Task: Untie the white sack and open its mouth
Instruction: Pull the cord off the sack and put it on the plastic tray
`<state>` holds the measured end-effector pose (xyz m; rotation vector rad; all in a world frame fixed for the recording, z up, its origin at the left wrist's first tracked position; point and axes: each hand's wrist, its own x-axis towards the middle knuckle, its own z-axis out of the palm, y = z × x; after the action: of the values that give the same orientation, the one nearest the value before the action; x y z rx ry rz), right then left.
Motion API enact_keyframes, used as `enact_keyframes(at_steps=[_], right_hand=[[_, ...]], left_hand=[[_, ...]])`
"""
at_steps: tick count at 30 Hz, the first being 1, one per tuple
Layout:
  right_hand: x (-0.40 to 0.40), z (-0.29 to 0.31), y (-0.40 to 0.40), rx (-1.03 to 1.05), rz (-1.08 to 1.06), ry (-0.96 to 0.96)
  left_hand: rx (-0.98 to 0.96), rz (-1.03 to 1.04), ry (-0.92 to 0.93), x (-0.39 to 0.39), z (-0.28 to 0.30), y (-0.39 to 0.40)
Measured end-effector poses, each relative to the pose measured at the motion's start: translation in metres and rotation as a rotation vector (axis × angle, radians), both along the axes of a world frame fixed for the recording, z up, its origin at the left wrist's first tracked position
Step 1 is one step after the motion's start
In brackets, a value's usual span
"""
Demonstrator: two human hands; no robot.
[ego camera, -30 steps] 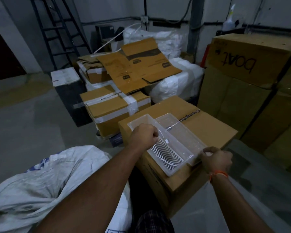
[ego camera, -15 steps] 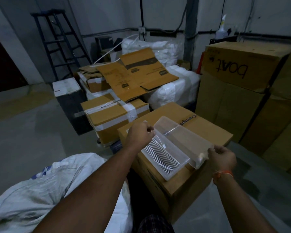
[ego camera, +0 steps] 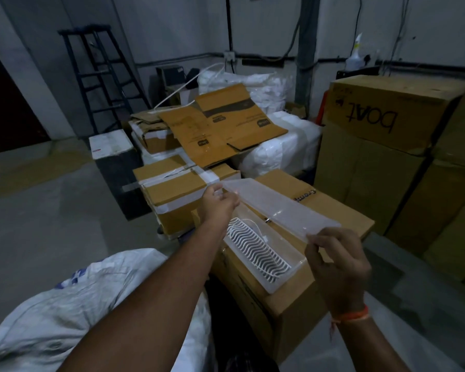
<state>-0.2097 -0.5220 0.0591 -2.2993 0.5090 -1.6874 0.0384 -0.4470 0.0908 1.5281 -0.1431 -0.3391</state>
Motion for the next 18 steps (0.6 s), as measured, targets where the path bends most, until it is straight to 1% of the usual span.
enact_keyframes(at_steps=[3, 5, 7, 11, 13, 14, 16, 18], right_hand=[[-0.004, -0.005, 0.012, -0.009, 0.031, 0.019], [-0.005, -0.008, 0.021, 0.058, 0.032, 0.053], [-0.007, -0.008, 0.036, 0.25, -0.007, 0.056], [-0.009, -0.006, 0.069, 0.777, 0.042, -0.076], [-0.006, -0.011, 0.077, 0.97, 0.055, -0.113], [-0.004, -0.014, 0.079, 1.031, 0.033, -0.105], [0.002, -0.018, 0.082, 1.071, -0.042, -0.068], [0.008, -0.02, 0.084, 1.085, -0.091, -0.055]], left_hand=[[0.042, 0.03, 0.002, 0.004, 0.0, 0.006], [0.051, 0.045, 0.019, 0.007, -0.002, 0.009], [0.042, 0.056, 0.043, 0.008, -0.004, 0.012], [-0.011, 0.074, 0.091, 0.008, -0.013, 0.018], [-0.031, 0.063, 0.101, 0.008, -0.018, 0.022], [-0.036, 0.057, 0.103, 0.007, -0.021, 0.024], [-0.014, 0.057, 0.084, 0.006, -0.027, 0.028], [0.076, 0.066, 0.015, 0.008, -0.032, 0.033]])
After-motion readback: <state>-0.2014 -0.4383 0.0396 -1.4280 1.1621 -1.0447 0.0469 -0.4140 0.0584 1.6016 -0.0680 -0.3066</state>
